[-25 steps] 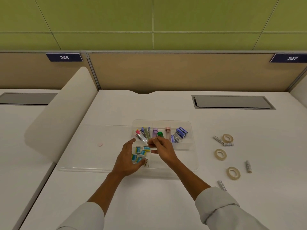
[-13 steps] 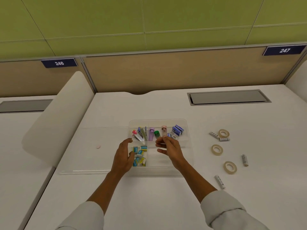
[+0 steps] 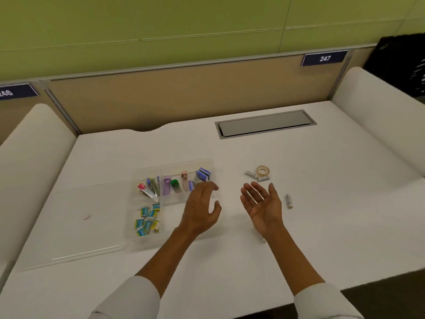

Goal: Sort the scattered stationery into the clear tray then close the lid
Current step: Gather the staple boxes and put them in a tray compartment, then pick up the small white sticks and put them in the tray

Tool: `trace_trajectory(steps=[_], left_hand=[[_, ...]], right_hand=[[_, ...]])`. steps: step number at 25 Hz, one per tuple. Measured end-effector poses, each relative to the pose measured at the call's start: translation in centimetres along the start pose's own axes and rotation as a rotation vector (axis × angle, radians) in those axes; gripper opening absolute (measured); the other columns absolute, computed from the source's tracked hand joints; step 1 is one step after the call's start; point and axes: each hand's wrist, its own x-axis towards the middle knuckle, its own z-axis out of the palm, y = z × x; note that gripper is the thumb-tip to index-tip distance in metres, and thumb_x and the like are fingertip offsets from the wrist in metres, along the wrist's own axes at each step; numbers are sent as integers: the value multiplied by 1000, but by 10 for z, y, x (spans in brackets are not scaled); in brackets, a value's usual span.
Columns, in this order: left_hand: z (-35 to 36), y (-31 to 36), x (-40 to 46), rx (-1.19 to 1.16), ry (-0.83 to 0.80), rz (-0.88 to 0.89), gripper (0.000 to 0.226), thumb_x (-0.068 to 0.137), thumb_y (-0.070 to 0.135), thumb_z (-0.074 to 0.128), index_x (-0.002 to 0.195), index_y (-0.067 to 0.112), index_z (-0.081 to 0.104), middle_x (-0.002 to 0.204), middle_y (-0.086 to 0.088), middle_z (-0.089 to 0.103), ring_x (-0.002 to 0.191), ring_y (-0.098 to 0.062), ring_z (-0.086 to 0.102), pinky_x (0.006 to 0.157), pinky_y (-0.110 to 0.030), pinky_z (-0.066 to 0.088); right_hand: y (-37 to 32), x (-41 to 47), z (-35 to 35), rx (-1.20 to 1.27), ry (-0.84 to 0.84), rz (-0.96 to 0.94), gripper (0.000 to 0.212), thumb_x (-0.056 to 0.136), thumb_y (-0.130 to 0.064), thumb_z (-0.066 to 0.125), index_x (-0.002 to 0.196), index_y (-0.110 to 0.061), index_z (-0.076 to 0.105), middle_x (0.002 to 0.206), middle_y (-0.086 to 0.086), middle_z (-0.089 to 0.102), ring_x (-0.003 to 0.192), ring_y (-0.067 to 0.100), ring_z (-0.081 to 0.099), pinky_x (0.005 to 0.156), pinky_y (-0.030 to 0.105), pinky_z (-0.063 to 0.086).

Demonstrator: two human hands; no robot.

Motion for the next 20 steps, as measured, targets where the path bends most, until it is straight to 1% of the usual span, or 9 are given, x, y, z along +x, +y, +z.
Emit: trace_trajectory(steps=[2, 5, 6, 8, 10, 12, 16, 18, 20], left_hand=[[31, 27, 2, 3, -123, 43, 40, 82, 32, 63, 118, 15, 56, 116, -2, 61, 103, -14, 58, 87, -19, 46], [70, 58, -5, 62, -349, 97, 61, 78, 50, 64, 128, 18, 49, 113, 0, 63, 96, -17, 61, 81, -24, 47], [80, 67, -7, 95, -424, 85, 70, 76, 55, 64, 132, 20, 44, 114, -1, 63, 96, -18, 61, 82, -27, 48], [95, 78, -13, 156, -553, 5, 83, 71, 62, 64, 138, 23, 34, 121, -1, 59, 103, -20, 59, 88, -32, 50], [106, 83, -17, 196, -641, -91, 85, 70, 59, 67, 138, 24, 30, 126, -2, 54, 109, -21, 54, 92, -33, 48], [115, 85, -16, 207, -656, -164, 79, 71, 51, 69, 134, 25, 31, 124, -2, 53, 110, -20, 53, 91, -31, 47], [120, 84, -6, 108, -590, -288, 76, 65, 47, 74, 128, 27, 35, 112, 1, 57, 100, -18, 56, 85, -28, 48], [119, 89, 3, 35, -489, -261, 74, 64, 46, 77, 125, 25, 41, 105, 4, 59, 93, -14, 57, 81, -25, 49], [119, 97, 13, -51, -377, -167, 69, 63, 44, 78, 120, 22, 47, 102, 6, 60, 88, -11, 57, 76, -23, 50]], right_hand=[[-20, -4, -29, 64, 31, -31, 51, 98, -51, 49, 115, -6, 65, 118, 17, 72, 110, 32, 68, 90, 40, 59], [-39, -8, -64, 152, 56, -41, 55, 96, -54, 51, 119, -7, 64, 122, 17, 70, 113, 33, 68, 93, 42, 58], [-45, -9, -74, 180, 62, -43, 56, 95, -55, 51, 121, -6, 63, 123, 17, 69, 113, 33, 67, 94, 42, 58], [-54, -10, -90, 222, 73, -34, 58, 94, -55, 53, 125, -6, 62, 126, 18, 68, 116, 33, 65, 96, 43, 56], [-61, -11, -102, 261, 76, -19, 61, 94, -55, 54, 128, -5, 60, 130, 18, 66, 123, 34, 62, 100, 45, 52], [-67, -11, -113, 295, 75, 0, 64, 93, -55, 55, 131, -5, 59, 133, 19, 64, 129, 34, 58, 102, 45, 50], [-74, -7, -129, 274, 74, 69, 67, 91, -57, 55, 133, -5, 57, 131, 20, 65, 127, 35, 59, 97, 45, 55], [-76, -6, -129, 240, 66, 114, 67, 91, -57, 55, 132, -3, 58, 131, 21, 66, 126, 36, 60, 100, 46, 54], [-72, -7, -128, 224, 59, 149, 66, 92, -56, 56, 131, -3, 58, 130, 22, 66, 124, 37, 62, 102, 46, 52]])
